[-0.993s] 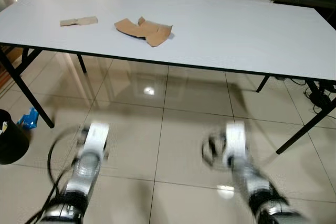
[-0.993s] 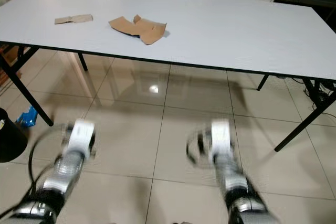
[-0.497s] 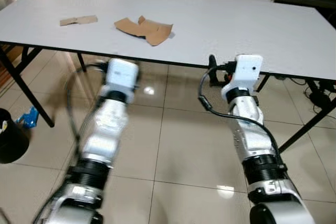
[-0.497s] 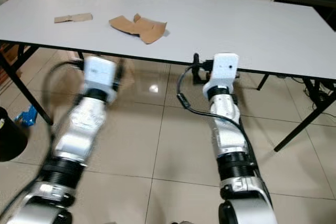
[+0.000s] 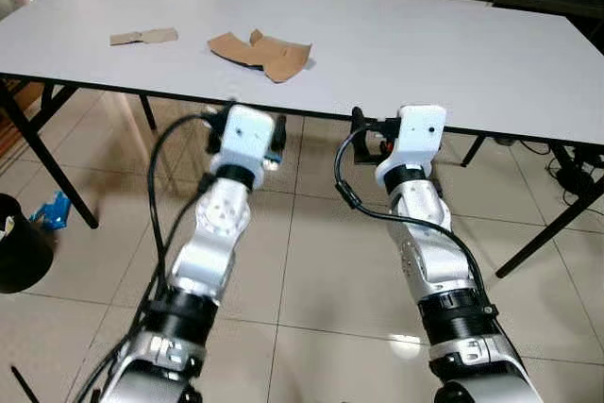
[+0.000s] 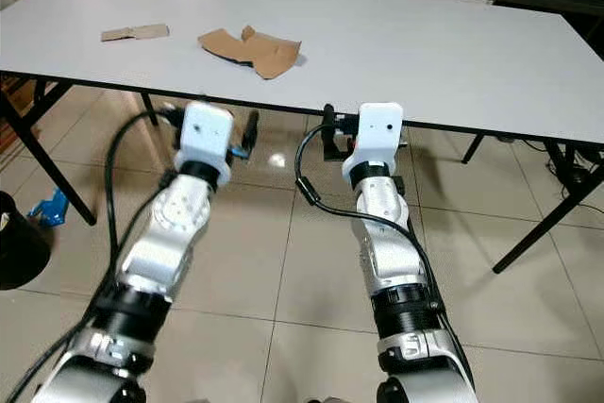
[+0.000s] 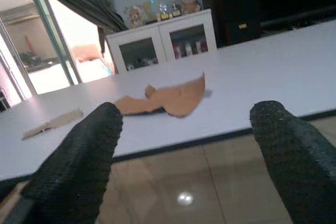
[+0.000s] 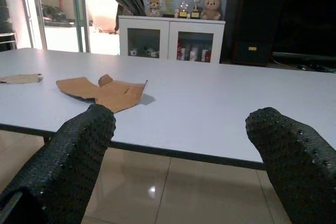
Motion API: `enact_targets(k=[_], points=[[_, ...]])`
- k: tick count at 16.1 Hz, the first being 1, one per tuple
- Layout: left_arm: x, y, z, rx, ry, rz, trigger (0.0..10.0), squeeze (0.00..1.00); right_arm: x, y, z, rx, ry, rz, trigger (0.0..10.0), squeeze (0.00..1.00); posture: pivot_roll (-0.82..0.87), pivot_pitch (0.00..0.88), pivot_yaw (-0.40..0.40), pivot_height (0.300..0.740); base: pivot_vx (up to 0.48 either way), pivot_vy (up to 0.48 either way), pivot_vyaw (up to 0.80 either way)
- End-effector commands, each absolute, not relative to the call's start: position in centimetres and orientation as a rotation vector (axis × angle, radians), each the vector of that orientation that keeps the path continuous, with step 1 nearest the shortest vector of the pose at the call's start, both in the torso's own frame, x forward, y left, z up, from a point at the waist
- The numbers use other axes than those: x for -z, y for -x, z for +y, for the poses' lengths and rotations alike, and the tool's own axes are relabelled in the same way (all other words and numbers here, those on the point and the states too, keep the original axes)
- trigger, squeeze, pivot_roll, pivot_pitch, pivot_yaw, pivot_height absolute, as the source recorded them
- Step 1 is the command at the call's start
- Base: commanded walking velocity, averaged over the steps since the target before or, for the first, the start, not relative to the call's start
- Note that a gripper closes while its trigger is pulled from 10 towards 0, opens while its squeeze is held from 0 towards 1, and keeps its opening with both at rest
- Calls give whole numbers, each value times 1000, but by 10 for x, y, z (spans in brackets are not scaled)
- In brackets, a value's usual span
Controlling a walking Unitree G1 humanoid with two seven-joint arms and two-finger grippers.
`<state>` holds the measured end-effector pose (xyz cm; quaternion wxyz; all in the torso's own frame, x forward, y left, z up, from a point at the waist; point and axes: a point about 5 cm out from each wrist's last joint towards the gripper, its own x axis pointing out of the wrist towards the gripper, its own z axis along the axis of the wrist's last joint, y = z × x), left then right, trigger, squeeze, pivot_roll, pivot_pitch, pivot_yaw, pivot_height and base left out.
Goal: Picking trash to rubbish bin
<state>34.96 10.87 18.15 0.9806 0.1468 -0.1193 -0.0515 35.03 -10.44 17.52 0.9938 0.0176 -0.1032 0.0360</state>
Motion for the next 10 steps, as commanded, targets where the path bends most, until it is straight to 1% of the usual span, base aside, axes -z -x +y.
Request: enact_targets(k=[1, 2, 4, 7, 8, 9, 10], points=[[-188, -353, 109, 95, -280, -253, 10000, 1000, -186, -354, -105, -63, -32, -231, 10000, 0, -4, 27, -84, 740, 0, 0, 0], [-195, -357, 113, 59, -248, -257, 10000, 1000, -192, -355, -104, -60, -38, -246, 10000, 0, -7, 32, -79, 740, 0, 0, 0], [-198, -359, 116, 46, -251, -259, 10000, 1000, -194, -357, -105, -50, -42, -248, 10000, 0, -8, 35, -77, 740, 0, 0, 0], [-193, -360, 120, 10, -220, -224, 10000, 1000, -192, -358, -101, -65, -36, -237, 10000, 0, -8, 39, -74, 740, 0, 0, 0], [-187, -361, 127, -40, -136, -172, 10000, 1000, -192, -357, -98, -71, -37, -234, 10000, 0, -8, 44, -71, 740, 0, 0, 0], [-181, -358, 133, -59, -123, -153, 10000, 0, -190, -357, -100, -56, -47, -221, 10000, 0, -10, 55, -68, 740, 0, 0, 0], [-178, -356, 133, -53, -117, -140, 10000, 0, -188, -357, -100, -52, -45, -209, 10000, 0, -9, 55, -68, 740, 0, 0, 0]])
